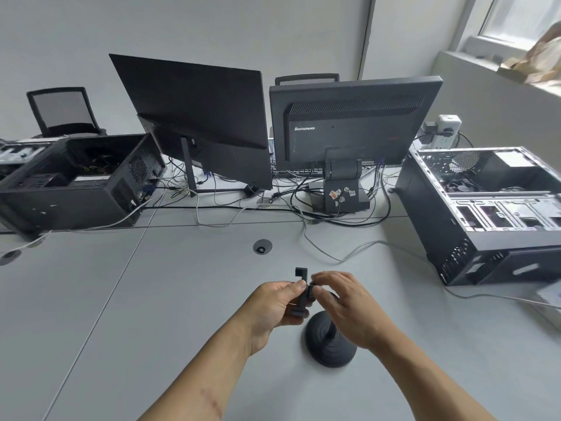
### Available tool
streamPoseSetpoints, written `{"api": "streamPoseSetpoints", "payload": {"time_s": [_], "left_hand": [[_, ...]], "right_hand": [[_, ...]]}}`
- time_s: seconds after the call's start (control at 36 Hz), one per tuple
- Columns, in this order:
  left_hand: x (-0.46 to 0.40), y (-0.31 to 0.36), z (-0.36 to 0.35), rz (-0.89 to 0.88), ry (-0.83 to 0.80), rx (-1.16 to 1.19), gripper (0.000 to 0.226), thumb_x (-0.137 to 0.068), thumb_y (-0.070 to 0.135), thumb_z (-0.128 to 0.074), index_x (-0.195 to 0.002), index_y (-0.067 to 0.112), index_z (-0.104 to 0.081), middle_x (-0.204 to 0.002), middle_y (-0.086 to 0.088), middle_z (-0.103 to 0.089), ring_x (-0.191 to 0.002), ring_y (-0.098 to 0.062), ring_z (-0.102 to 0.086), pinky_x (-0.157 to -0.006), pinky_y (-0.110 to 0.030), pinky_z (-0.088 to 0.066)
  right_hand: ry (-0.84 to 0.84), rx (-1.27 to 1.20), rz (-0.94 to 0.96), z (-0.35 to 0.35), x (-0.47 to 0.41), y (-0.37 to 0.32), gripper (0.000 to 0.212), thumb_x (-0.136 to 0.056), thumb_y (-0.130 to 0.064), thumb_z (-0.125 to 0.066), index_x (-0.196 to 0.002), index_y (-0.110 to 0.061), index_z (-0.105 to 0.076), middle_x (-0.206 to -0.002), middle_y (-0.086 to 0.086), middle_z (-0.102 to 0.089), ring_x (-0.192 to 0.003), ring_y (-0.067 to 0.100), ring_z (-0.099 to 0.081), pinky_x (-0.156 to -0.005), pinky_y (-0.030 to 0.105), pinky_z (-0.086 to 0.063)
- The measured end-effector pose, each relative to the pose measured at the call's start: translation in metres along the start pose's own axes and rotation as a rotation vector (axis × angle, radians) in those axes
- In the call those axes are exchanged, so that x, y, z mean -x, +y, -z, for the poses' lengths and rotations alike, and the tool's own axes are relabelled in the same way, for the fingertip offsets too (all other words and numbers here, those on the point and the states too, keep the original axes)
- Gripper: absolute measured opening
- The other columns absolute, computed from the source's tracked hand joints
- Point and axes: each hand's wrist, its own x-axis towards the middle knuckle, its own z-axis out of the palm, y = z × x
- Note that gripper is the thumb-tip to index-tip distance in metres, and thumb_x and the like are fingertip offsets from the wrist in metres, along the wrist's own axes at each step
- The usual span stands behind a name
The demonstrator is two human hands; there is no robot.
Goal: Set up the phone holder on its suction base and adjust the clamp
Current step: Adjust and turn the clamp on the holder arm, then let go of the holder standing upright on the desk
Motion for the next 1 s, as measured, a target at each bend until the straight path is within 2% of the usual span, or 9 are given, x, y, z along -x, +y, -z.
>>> {"api": "streamPoseSetpoints", "payload": {"time_s": [0.28,0.44,0.56,0.67,0.78,0.83,0.89,0.94,1.0], "left_hand": [[-0.004,-0.003,0.002,0.010,0.016,-0.002,0.042,-0.098,0.039,-0.052,-0.106,0.003,-0.072,-0.092,-0.008,-0.074,-0.076,-0.020,-0.067,-0.073,-0.028,-0.056],[-0.015,-0.008,0.012,0.098,0.171,0.066,0.058,-0.095,0.057,-0.043,-0.116,0.007,-0.065,-0.112,-0.010,-0.073,-0.094,-0.024,-0.071,-0.087,-0.039,-0.056],[-0.027,-0.019,0.017,0.116,0.240,0.070,0.051,-0.099,0.051,-0.038,-0.120,0.010,-0.060,-0.118,-0.007,-0.068,-0.108,-0.027,-0.065,-0.086,-0.036,-0.053],[-0.043,-0.036,0.018,0.121,0.269,0.003,0.033,-0.099,0.034,-0.045,-0.118,0.012,-0.060,-0.118,-0.006,-0.066,-0.110,-0.023,-0.062,-0.097,-0.038,-0.048],[-0.055,-0.058,0.016,0.031,0.148,-0.584,0.022,-0.091,0.013,-0.039,-0.103,0.020,-0.057,-0.103,-0.014,-0.056,-0.096,-0.027,-0.053,-0.085,-0.034,-0.039],[-0.057,-0.068,0.013,-0.026,0.062,-0.884,0.042,-0.087,0.009,-0.039,-0.126,0.021,-0.052,-0.123,-0.018,-0.054,-0.118,-0.034,-0.049,-0.097,-0.037,-0.040],[-0.060,-0.078,0.012,-0.122,-0.047,-1.245,0.061,-0.083,0.010,-0.041,-0.143,0.022,-0.034,-0.151,-0.007,-0.035,-0.139,-0.028,-0.030,-0.112,-0.034,-0.026],[-0.070,-0.085,0.011,-0.202,-0.154,-1.487,0.073,-0.082,0.012,-0.043,-0.148,0.026,-0.017,-0.160,-0.005,-0.016,-0.145,-0.029,-0.018,-0.117,-0.037,-0.020],[-0.081,-0.087,0.009,-0.233,-0.205,-1.555,0.081,-0.080,0.015,-0.048,-0.149,0.030,-0.009,-0.161,0.003,-0.010,-0.146,-0.028,-0.017,-0.115,-0.040,-0.027]], "right_hand": [[-0.002,-0.025,-0.036,0.001,0.002,0.002,0.036,-0.088,-0.054,-0.046,-0.118,-0.034,-0.054,-0.120,-0.022,-0.053,-0.121,0.000,-0.038,-0.102,0.031,-0.036],[0.244,-0.174,-0.194,0.003,0.017,0.018,0.062,-0.081,-0.064,-0.039,-0.132,-0.028,-0.046,-0.128,-0.016,-0.048,-0.127,0.004,-0.034,-0.101,0.026,-0.027],[0.372,-0.284,-0.364,-0.010,0.038,0.042,0.061,-0.085,-0.059,-0.039,-0.138,-0.028,-0.039,-0.140,-0.009,-0.045,-0.132,0.006,-0.032,-0.107,0.031,-0.027],[0.359,-0.262,-0.514,-0.037,0.067,0.059,0.058,-0.091,-0.051,-0.041,-0.143,-0.027,-0.029,-0.150,-0.005,-0.034,-0.137,0.007,-0.023,-0.111,0.031,-0.020],[0.233,-0.173,-0.589,-0.070,0.093,0.063,0.063,-0.092,-0.046,-0.046,-0.146,-0.025,-0.020,-0.157,-0.002,-0.019,-0.142,0.010,-0.012,-0.114,0.033,-0.014],[0.164,-0.082,-0.611,-0.086,0.102,0.061,0.067,-0.091,-0.047,-0.049,-0.147,-0.028,-0.016,-0.158,-0.001,-0.011,-0.143,0.014,-0.009,-0.113,0.035,-0.016],[0.067,0.059,-0.611,-0.101,0.108,0.057,0.073,-0.089,-0.055,-0.045,-0.147,-0.033,-0.006,-0.159,0.000,-0.001,-0.144,0.016,-0.004,-0.111,0.035,-0.020],[-0.016,0.162,-0.602,-0.114,0.111,0.054,0.078,-0.086,-0.063,-0.040,-0.145,-0.039,0.004,-0.159,0.000,0.009,-0.144,0.017,0.003,-0.110,0.034,-0.023],[-0.073,0.215,-0.608,-0.124,0.113,0.051,0.079,-0.083,-0.068,-0.036,-0.144,-0.042,0.008,-0.158,0.001,0.014,-0.144,0.017,0.006,-0.111,0.034,-0.022]]}}
